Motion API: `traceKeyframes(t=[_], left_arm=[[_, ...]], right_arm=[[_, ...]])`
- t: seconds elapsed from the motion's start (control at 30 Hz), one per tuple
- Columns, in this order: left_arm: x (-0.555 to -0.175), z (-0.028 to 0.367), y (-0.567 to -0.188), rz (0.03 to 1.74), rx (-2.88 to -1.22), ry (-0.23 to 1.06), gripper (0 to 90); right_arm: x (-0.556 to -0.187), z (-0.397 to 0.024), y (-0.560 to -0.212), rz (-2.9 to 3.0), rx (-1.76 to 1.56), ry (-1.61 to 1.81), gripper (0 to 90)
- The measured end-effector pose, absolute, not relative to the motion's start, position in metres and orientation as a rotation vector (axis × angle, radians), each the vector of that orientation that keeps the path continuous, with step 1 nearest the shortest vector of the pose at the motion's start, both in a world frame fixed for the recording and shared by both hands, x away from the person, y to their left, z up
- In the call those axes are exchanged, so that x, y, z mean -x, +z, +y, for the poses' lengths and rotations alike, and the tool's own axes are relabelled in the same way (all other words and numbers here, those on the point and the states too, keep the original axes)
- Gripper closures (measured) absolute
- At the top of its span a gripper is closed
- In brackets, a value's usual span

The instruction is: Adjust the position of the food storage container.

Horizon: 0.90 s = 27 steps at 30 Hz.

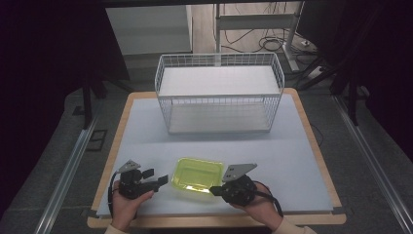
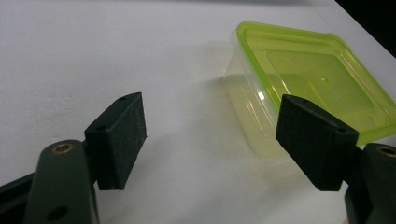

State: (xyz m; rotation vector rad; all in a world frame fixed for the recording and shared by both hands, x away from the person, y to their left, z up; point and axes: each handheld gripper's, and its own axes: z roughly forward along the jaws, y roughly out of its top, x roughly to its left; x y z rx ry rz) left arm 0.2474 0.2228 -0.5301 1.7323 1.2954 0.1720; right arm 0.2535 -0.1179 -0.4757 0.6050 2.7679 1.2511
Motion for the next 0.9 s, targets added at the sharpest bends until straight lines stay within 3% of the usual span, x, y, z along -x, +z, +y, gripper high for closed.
traceKeyframes(t=[0.4,0.9], left_arm=[[-0.248,0.224,-0.531,1.299,-1.729,0.173,24.1],[-0.248,0.225,-0.531,1.302,-1.723,0.166,24.1]], right_arm=[[-0.245,-0.096,-0.501,2.871,-0.553,1.151,89.7],[-0.257,-0.106,-0.503,2.842,-0.610,1.130,89.8]])
